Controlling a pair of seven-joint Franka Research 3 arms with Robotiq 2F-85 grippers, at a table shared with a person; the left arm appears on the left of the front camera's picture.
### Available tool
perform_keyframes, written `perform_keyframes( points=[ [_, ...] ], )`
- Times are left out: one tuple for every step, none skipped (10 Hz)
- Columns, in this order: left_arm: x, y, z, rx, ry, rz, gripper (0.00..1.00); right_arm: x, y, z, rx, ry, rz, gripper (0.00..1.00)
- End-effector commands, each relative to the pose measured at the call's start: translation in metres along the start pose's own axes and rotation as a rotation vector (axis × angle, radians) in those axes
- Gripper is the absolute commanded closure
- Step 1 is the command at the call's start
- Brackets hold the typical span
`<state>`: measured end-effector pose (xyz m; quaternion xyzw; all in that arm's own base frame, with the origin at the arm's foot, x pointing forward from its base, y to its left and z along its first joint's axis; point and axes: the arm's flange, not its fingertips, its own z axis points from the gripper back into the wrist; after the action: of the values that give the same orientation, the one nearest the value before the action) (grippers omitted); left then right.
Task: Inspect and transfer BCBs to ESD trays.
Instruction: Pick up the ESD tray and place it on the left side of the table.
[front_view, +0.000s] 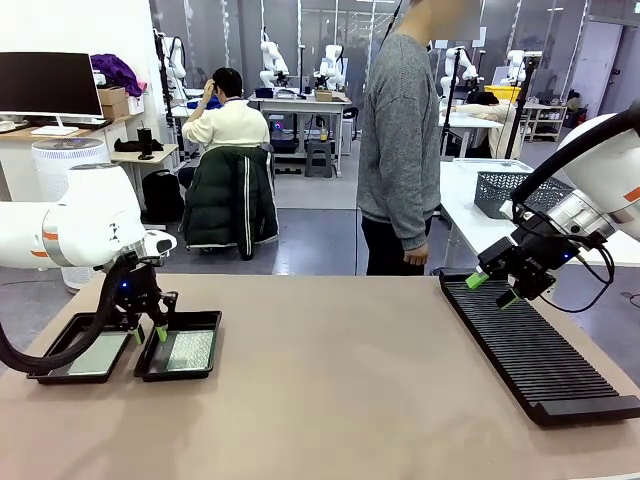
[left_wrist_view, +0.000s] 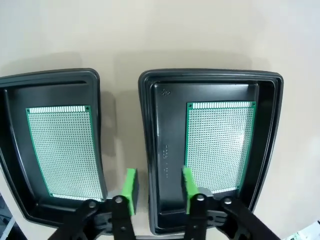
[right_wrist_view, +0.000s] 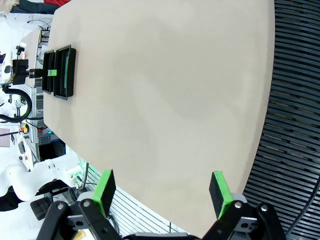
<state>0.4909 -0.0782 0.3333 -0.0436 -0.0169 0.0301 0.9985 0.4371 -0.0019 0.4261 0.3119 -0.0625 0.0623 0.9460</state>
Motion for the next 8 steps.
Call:
perform_keyframes(
  points=[
    [-0.005, 0.0, 0.005, 0.01, -0.011, 0.0, 0.21, -0.001, 0.001, 0.0, -0.009, 0.0, -0.006, 0.0],
    [-0.007, -0.001, 0.009, 0.016, -0.015, -0.001, 0.11, -0.001, 0.001, 0.0, -0.009, 0.0, -0.006, 0.0],
    [-0.008, -0.002, 0.014, 0.019, -0.019, -0.002, 0.0, -0.001, 0.001, 0.0, -0.009, 0.0, -0.006, 0.0],
    [-0.01, -0.003, 0.019, 0.023, -0.023, -0.004, 0.0, -0.001, 0.001, 0.0, -0.009, 0.0, -0.006, 0.0],
    [-0.013, -0.004, 0.028, 0.018, -0.013, 0.003, 0.0, -0.001, 0.001, 0.0, -0.009, 0.0, -0.006, 0.0],
    [-0.016, -0.005, 0.039, 0.013, -0.017, 0.004, 0.0, -0.001, 0.001, 0.0, -0.009, 0.0, -0.006, 0.0],
    [-0.02, -0.007, 0.052, 0.011, -0.028, -0.004, 0.0, -0.001, 0.001, 0.0, -0.009, 0.0, -0.006, 0.0],
    [-0.025, -0.01, 0.066, 0.023, -0.038, -0.005, 0.0, -0.001, 0.001, 0.0, -0.009, 0.0, -0.006, 0.0]
  ],
)
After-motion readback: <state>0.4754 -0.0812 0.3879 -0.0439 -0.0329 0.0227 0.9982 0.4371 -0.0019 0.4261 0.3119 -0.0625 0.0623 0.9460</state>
